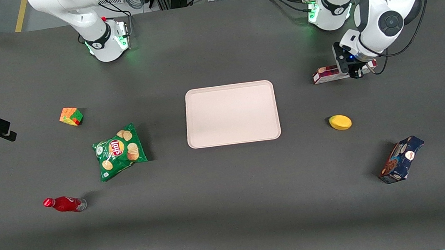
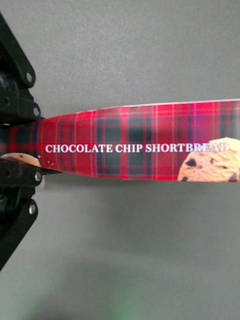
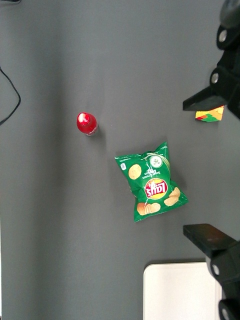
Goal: Place red cookie box on tray
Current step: 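Lift the cookie box and carry it over the pink tray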
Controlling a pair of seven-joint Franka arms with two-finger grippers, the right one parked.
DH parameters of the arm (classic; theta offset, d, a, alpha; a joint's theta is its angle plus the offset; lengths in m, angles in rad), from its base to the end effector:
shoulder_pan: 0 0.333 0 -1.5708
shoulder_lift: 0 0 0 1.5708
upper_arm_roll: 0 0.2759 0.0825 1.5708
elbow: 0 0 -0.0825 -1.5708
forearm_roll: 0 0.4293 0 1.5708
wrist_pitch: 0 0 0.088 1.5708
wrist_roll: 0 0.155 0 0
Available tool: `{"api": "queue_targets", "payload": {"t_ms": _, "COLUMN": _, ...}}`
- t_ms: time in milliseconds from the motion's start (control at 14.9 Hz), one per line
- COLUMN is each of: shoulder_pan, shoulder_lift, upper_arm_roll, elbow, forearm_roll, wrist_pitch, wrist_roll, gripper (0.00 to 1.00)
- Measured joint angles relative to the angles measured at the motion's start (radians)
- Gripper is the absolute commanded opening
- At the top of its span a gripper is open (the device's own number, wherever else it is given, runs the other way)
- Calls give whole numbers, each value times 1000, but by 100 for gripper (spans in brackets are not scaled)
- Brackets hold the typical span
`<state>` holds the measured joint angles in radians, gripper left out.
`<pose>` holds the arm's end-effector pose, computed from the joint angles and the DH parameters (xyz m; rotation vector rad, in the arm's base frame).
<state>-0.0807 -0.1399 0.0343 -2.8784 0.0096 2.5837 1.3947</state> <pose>0.3501 -0.0175 0.0884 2.2745 -2.0158 -0.1839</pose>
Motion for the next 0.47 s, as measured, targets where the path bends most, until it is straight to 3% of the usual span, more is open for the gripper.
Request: {"api": "queue_targets", "payload": {"t_ms": 470, "shoulder_pan": -28, "shoulder_lift": -106, "upper_arm_roll": -5, "elbow": 126, "forearm_roll": -210, "wrist_pitch": -221, "wrist_roll": -6, "gripper": 1}}
